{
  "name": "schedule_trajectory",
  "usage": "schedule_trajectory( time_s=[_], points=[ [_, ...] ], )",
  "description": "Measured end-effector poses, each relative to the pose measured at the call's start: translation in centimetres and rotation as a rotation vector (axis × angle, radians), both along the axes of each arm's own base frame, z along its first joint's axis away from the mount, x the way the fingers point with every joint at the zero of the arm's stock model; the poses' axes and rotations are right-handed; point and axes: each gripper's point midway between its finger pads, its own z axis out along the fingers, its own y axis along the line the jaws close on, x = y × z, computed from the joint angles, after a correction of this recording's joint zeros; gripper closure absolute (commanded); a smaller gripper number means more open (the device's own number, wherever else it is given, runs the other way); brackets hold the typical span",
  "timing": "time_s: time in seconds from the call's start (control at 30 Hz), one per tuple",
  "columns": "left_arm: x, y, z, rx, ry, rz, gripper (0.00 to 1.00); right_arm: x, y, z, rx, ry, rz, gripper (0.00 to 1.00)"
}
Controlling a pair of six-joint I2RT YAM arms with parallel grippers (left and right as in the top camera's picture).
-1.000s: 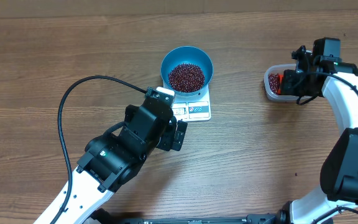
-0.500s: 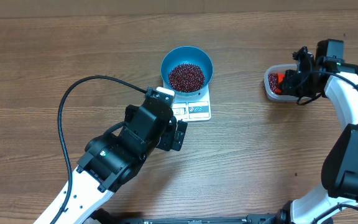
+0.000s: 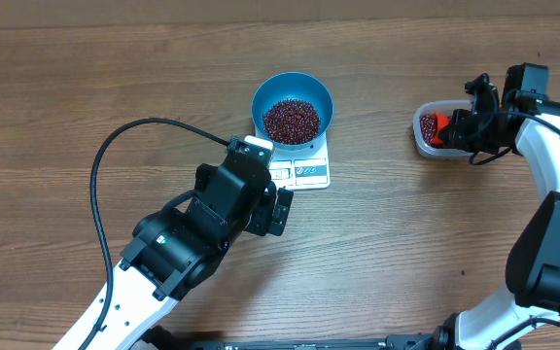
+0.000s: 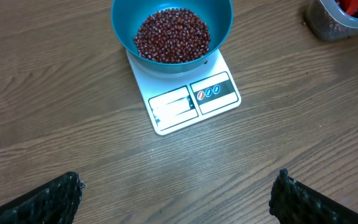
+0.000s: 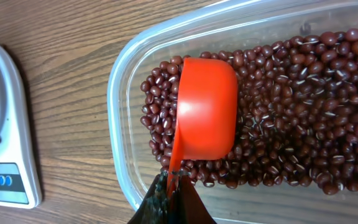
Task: Scoop item into bowl and weigh 150g on scale
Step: 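Drag the red scoop through the beans to refill it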
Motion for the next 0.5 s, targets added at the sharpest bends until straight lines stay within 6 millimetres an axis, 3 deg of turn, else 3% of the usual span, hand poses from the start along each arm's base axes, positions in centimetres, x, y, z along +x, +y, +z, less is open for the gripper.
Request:
schedule_trajectory(
  time_s=[0.5],
  points=[
    [0.00,0.00,0.00,0.000,0.000,0.000,0.01,-0.14,-0.46,0.10,0.125,-0.032,0.023,0.96]
  ],
)
